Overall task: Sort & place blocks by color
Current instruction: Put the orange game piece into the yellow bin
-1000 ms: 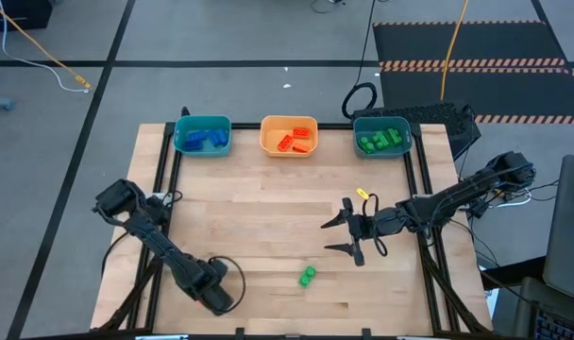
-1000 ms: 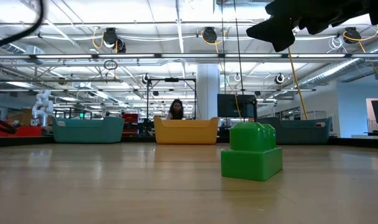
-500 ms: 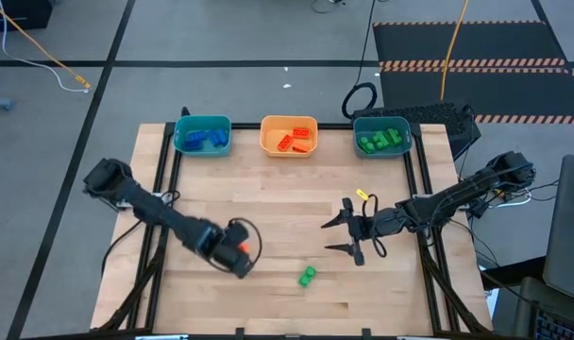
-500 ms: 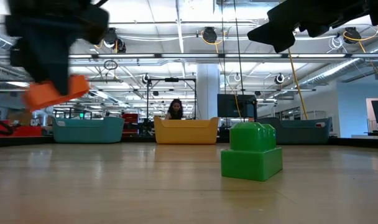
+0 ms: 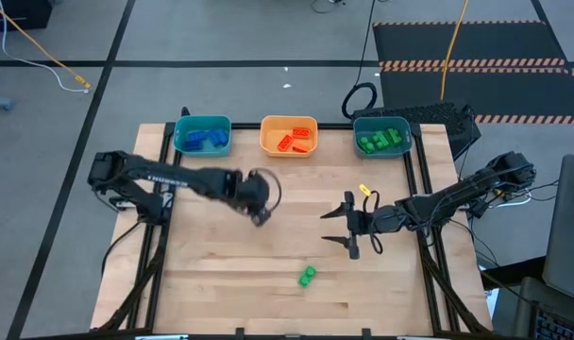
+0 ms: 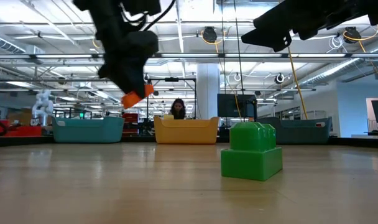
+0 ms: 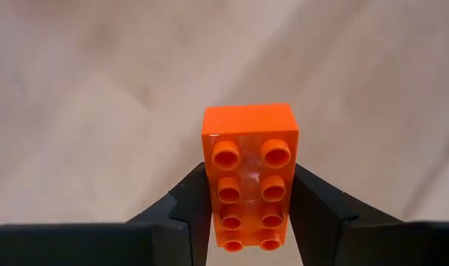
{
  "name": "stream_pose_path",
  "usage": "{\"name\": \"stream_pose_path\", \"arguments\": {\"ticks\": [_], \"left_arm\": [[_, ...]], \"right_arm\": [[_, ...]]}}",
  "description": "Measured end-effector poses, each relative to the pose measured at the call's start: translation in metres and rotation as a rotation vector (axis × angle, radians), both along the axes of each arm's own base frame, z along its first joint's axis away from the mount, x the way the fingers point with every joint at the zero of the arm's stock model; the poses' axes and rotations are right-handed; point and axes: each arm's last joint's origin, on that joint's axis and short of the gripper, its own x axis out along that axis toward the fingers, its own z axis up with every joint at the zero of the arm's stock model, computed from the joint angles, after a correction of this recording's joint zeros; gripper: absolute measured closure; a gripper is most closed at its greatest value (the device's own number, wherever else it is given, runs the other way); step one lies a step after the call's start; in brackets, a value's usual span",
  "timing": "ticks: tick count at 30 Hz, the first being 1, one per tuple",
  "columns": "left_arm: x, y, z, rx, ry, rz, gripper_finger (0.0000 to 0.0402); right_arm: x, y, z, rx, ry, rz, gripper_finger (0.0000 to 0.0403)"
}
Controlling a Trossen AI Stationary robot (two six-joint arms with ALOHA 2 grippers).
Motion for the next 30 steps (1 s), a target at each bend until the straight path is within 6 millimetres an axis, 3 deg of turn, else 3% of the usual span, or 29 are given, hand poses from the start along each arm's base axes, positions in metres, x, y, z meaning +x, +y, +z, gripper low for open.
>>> {"name": "stream_pose_path", "arguments": {"ticks": [9, 13, 16, 22, 30], "left_arm": [[0.016, 0.107, 0.074, 0.25, -0.156, 0.007, 0.0262], [0.025, 0.148, 0.089, 0.322, -0.144, 0.037, 0.0262], [0.034, 0.173, 0.087, 0.332, -0.088, 0.041, 0.0262], [0.052, 0.214, 0.06, 0.298, 0.039, 0.052, 0.0262], [0.057, 0.243, 0.033, 0.286, 0.099, 0.064, 0.0262]], "right_arm": [[0.002, -0.009, -0.001, -0.043, 0.01, -0.027, 0.014], [0.004, -0.016, 0.0, -0.091, -0.001, -0.04, 0.014], [0.007, -0.022, 0.004, -0.145, -0.035, -0.055, 0.014], [0.011, -0.037, 0.01, -0.233, -0.091, -0.097, 0.014], [0.012, -0.053, 0.01, -0.272, -0.08, -0.151, 0.014]]}}
